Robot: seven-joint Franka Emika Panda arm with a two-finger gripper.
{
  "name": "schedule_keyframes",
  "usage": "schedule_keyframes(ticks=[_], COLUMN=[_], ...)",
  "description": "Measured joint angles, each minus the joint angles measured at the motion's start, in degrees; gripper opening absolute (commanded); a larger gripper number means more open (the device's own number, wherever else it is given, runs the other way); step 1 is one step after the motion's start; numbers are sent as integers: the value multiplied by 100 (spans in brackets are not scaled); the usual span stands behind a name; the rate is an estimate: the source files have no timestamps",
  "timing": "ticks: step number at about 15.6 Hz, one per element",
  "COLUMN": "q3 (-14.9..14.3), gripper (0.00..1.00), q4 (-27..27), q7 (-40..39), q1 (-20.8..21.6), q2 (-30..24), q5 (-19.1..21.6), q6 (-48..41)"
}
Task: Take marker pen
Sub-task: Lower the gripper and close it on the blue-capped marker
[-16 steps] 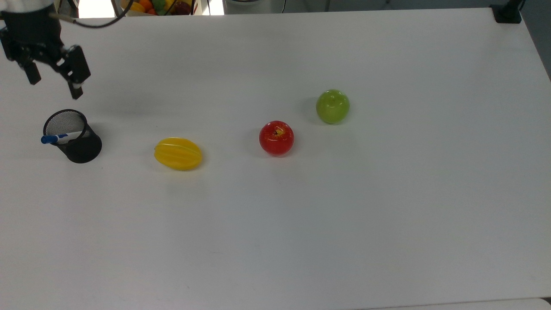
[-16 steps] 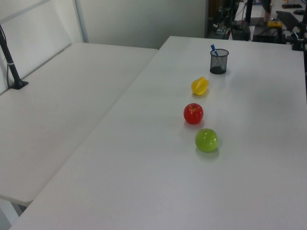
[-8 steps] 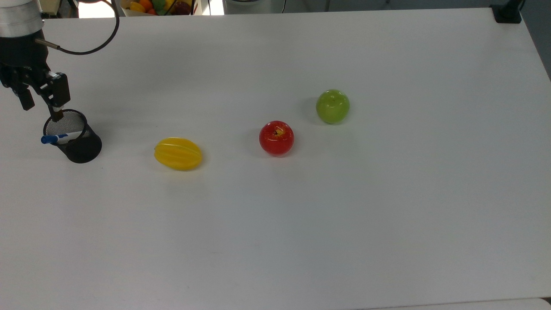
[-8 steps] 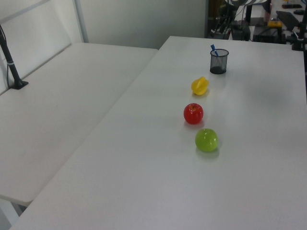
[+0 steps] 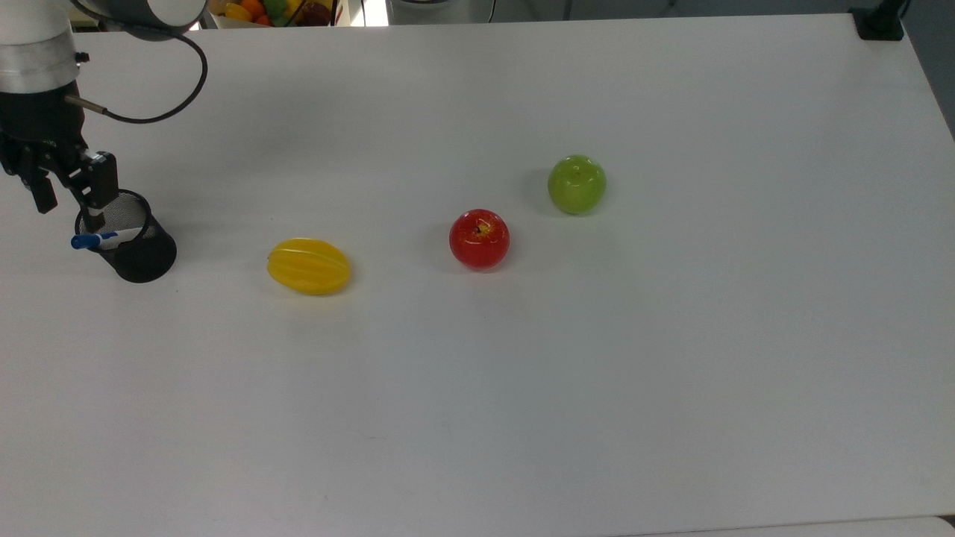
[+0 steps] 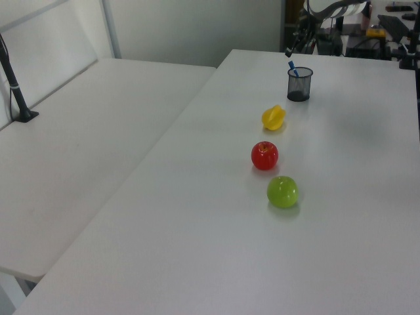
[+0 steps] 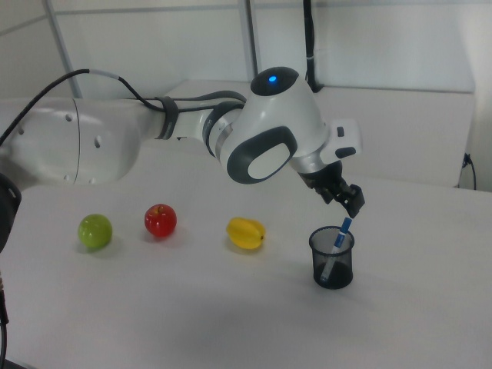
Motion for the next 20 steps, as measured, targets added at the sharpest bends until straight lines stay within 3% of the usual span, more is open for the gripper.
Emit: schedule_keyframes(ticks=[7,11,16,20], q3=[-8,-8,-8,-8], gripper=[53,29,26,16], q4=[1,1,8,9], q7=[-7,-9,-12,-18], q1=[-17,-23,-32,-32], q2=[257,376,387,387], q5=[2,6,99,102], q6=[135,465,502,502])
